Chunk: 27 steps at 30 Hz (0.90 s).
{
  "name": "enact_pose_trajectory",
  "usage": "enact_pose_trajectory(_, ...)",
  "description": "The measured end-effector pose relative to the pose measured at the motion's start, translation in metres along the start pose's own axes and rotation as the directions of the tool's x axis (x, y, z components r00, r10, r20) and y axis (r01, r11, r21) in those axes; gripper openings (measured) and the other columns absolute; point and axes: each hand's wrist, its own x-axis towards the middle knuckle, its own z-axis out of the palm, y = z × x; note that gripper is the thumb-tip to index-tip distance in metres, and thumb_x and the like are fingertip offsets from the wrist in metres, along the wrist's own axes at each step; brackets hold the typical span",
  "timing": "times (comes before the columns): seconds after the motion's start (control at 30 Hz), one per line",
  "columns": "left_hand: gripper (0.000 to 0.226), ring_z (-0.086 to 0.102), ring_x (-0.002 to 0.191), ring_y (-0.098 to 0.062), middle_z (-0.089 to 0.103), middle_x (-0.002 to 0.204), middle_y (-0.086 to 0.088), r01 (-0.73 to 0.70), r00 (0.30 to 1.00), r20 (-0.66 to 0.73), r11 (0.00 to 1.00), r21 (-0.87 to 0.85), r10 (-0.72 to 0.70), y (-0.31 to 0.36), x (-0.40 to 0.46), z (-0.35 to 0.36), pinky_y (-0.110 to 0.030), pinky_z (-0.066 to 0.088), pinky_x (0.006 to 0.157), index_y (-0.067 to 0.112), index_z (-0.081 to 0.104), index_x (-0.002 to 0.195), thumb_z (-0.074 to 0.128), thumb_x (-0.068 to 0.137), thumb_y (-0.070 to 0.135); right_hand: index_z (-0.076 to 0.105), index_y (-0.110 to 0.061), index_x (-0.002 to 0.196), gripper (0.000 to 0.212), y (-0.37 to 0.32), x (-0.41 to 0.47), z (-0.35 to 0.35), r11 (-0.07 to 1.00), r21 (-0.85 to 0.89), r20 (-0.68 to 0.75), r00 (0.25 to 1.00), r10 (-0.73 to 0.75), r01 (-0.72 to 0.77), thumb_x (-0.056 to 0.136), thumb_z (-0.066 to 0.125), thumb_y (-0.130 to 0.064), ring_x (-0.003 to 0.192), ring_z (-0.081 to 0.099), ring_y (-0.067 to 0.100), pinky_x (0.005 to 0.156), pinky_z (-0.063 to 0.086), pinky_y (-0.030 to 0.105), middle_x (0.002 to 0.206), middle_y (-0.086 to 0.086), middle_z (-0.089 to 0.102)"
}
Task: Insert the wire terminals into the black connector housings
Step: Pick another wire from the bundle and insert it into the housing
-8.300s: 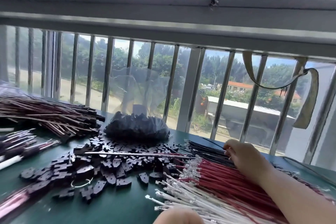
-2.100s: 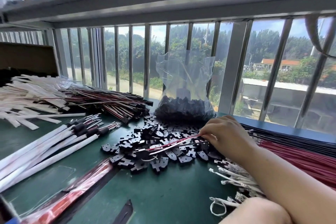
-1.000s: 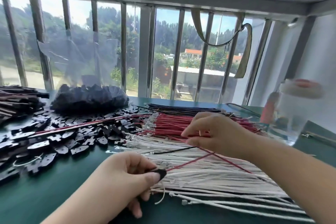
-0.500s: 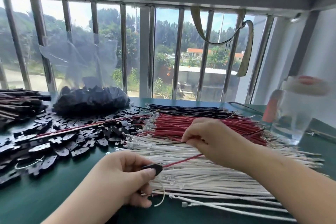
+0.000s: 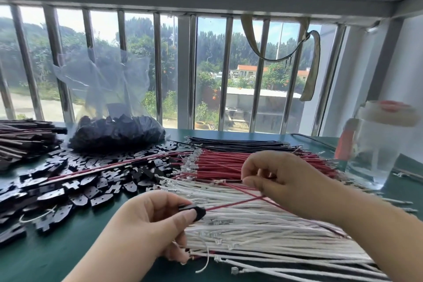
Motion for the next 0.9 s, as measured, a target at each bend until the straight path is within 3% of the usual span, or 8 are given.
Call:
enact_pose_trajectory(0.1, 0.028, 0.061, 0.045, -0.031, 0.064, 0.055, -0.02, -0.034, 0.999, -0.005, 0.998, 0.051, 0.035, 0.001, -0.001, -0.001, -0.031, 0.052, 0.045, 0.018, 0.074, 0.073, 0.078, 0.045, 0.021, 0.053, -0.048, 0.091, 0.018, -0.003, -0.002, 0.004, 1.0, 0.0, 0.02, 1.0, -0.021, 0.021, 0.092, 0.051, -0.03, 0.072, 0.051, -0.006, 0.067, 0.041, 0.008, 0.085, -0.031, 0.056)
enact_pose_trajectory(0.2, 0.016, 0.062, 0.047, -0.032, 0.064, 0.057, -0.018, -0.055, 0.998, -0.005, 0.997, 0.059, 0.055, 0.0, 0.0, -0.002, -0.027, 0.049, 0.043, 0.016, 0.074, 0.072, 0.079, 0.061, 0.006, 0.061, -0.054, 0.102, 0.033, -0.007, -0.002, 0.006, 0.998, 0.04, 0.045, 0.998, -0.049, 0.047, 0.092, 0.056, -0.022, 0.085, 0.056, 0.0, 0.073, 0.047, 0.018, 0.089, -0.027, 0.059)
enact_pose_trajectory(0.33, 0.018, 0.056, 0.044, -0.026, 0.064, 0.057, -0.019, -0.081, 0.996, -0.024, 0.996, 0.037, 0.082, 0.002, 0.0, 0.001, -0.025, 0.046, 0.04, 0.011, 0.074, 0.071, 0.079, 0.056, 0.001, 0.068, -0.049, 0.092, 0.014, -0.013, -0.003, 0.011, 0.994, 0.059, -0.038, 0.996, -0.085, 0.087, 0.08, 0.061, -0.046, 0.083, 0.058, 0.002, 0.07, 0.048, 0.02, 0.087, -0.027, 0.062)
enact_pose_trajectory(0.43, 0.032, 0.057, 0.045, -0.024, 0.066, 0.06, -0.026, -0.061, 0.998, -0.018, 0.998, 0.031, 0.062, 0.004, -0.001, 0.004, -0.023, 0.045, 0.039, 0.013, 0.075, 0.072, 0.079, 0.04, 0.016, 0.067, -0.042, 0.084, 0.014, -0.017, -0.004, 0.014, 0.994, 0.033, -0.07, 0.992, -0.104, 0.107, 0.078, 0.059, -0.052, 0.08, 0.058, 0.0, 0.068, 0.049, 0.022, 0.084, -0.028, 0.061)
enact_pose_trajectory(0.53, 0.027, 0.057, 0.044, -0.024, 0.071, 0.069, -0.023, -0.02, 1.0, -0.007, 1.0, -0.005, 0.02, 0.006, -0.002, 0.005, -0.024, 0.047, 0.039, 0.016, 0.076, 0.074, 0.076, 0.047, 0.014, 0.06, -0.044, 0.076, 0.017, -0.018, -0.005, 0.015, 0.995, 0.023, -0.093, 0.991, -0.092, 0.095, 0.078, 0.049, -0.057, 0.078, 0.057, 0.004, 0.071, 0.05, 0.03, 0.086, -0.026, 0.06)
enact_pose_trajectory(0.7, 0.032, 0.055, 0.043, -0.025, 0.067, 0.072, -0.032, 0.02, 1.0, 0.024, 0.997, -0.076, -0.018, 0.003, -0.001, 0.002, -0.029, 0.049, 0.043, 0.008, 0.075, 0.075, 0.075, 0.044, 0.013, 0.062, -0.039, 0.087, 0.016, -0.018, -0.005, 0.016, 0.994, 0.001, -0.064, 0.992, -0.105, 0.105, 0.086, 0.051, -0.05, 0.081, 0.054, 0.0, 0.073, 0.047, 0.027, 0.087, -0.025, 0.059)
enact_pose_trajectory(0.8, 0.037, 0.058, 0.046, -0.029, 0.064, 0.062, -0.029, 0.0, 1.0, 0.024, 1.0, -0.023, 0.0, 0.002, 0.0, 0.001, -0.029, 0.048, 0.05, 0.009, 0.076, 0.075, 0.078, 0.039, 0.015, 0.061, -0.039, 0.091, 0.012, -0.018, -0.005, 0.017, 0.993, -0.007, -0.052, 0.992, -0.116, 0.116, 0.088, 0.053, -0.048, 0.081, 0.053, 0.0, 0.074, 0.047, 0.028, 0.087, -0.023, 0.059)
enact_pose_trajectory(0.9, 0.033, 0.059, 0.045, -0.03, 0.064, 0.058, -0.024, -0.044, 0.999, -0.004, 0.998, 0.041, 0.044, 0.004, -0.001, 0.002, -0.027, 0.049, 0.044, 0.012, 0.076, 0.071, 0.077, 0.038, 0.012, 0.061, -0.039, 0.092, 0.011, -0.019, -0.006, 0.018, 0.993, 0.021, -0.048, 0.992, -0.118, 0.119, 0.086, 0.057, -0.047, 0.081, 0.055, 0.002, 0.073, 0.049, 0.029, 0.087, -0.022, 0.06)
